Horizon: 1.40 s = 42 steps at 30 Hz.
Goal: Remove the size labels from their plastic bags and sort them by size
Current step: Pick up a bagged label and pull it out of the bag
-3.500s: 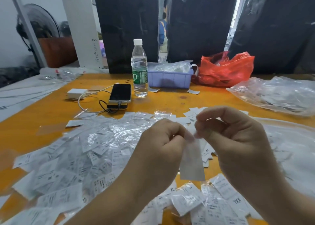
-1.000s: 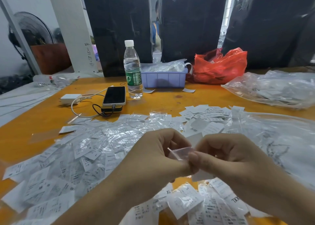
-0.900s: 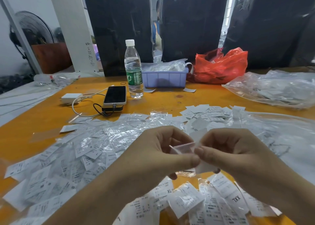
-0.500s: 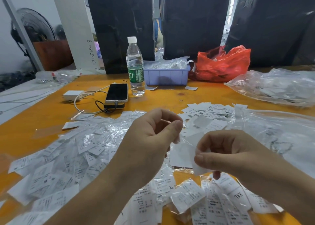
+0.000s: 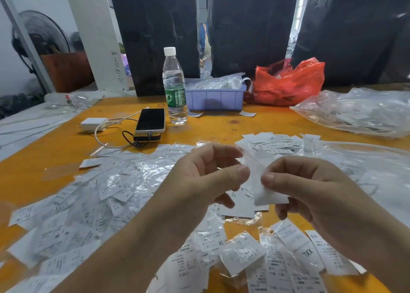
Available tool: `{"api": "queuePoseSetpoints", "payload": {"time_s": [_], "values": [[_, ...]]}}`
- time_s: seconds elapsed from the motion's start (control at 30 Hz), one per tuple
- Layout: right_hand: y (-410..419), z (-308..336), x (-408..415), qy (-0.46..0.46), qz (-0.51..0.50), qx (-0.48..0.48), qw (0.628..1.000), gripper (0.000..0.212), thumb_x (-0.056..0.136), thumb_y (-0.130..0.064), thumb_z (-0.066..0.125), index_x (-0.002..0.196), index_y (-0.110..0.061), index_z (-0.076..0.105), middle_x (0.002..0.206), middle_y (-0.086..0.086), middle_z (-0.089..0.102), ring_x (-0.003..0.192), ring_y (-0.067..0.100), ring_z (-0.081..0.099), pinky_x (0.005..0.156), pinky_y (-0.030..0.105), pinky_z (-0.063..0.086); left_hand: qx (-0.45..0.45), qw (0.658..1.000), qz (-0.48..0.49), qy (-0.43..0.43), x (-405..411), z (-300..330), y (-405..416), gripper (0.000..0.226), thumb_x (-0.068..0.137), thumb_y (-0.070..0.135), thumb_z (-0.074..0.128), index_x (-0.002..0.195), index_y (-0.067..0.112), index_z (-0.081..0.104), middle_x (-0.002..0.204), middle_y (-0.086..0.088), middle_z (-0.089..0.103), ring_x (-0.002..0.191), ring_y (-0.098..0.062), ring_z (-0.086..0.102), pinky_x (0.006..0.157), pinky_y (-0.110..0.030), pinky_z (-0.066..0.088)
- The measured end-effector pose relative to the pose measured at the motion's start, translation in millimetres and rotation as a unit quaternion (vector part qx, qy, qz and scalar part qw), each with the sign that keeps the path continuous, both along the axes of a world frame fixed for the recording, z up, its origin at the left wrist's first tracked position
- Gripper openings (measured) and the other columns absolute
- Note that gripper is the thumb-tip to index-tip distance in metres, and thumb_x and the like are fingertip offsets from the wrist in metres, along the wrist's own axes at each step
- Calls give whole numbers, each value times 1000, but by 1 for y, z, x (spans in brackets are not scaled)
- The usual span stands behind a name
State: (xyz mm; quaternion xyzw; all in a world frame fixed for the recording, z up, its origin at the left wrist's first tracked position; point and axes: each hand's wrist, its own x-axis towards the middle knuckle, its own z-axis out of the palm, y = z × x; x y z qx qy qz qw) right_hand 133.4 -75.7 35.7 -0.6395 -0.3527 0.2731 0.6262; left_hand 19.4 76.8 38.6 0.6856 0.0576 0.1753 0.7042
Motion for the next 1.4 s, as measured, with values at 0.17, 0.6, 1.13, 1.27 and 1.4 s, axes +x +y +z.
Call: {"api": "queuePoseSetpoints", "payload": {"time_s": [0.17,0.6,1.13,1.27,1.4], "values": [[0,-3,-1,-68,-18,-7,997,19,66,-33,72,70,-15,71,66,12,64,53,16,55,54,25,48,29,999,26,4,2,-1,-5,24,70,36,74,91,24,74,75,5,66,65,-7,59,54,-20,48],[-2,-4,-17,-187,-86,-20,978,21,71,-40,81,70,-23,69,61,10,63,62,34,58,64,51,51,31,998,62,7,3,-1,-6,17,77,35,61,78,23,74,72,4,63,65,-8,57,54,-21,44],[-3,-1,-11,-192,-50,25,980,42,66,-63,62,89,-30,74,72,-2,67,66,19,62,70,54,52,129,990,46,13,0,-4,-10,20,78,31,55,83,33,74,56,18,56,55,2,50,53,-12,41],[-2,-1,-12,-204,-56,31,977,23,72,-48,69,82,-29,75,70,3,68,65,34,58,63,55,49,142,989,29,7,0,-3,-12,17,78,31,57,81,28,74,57,15,56,53,3,49,52,-10,40],[-2,-3,-10,-198,-62,25,978,20,73,-42,69,78,-24,76,70,7,69,69,35,62,67,59,50,155,987,29,6,0,-2,-10,20,79,43,71,77,23,73,59,11,56,53,2,49,52,-12,42]]}}
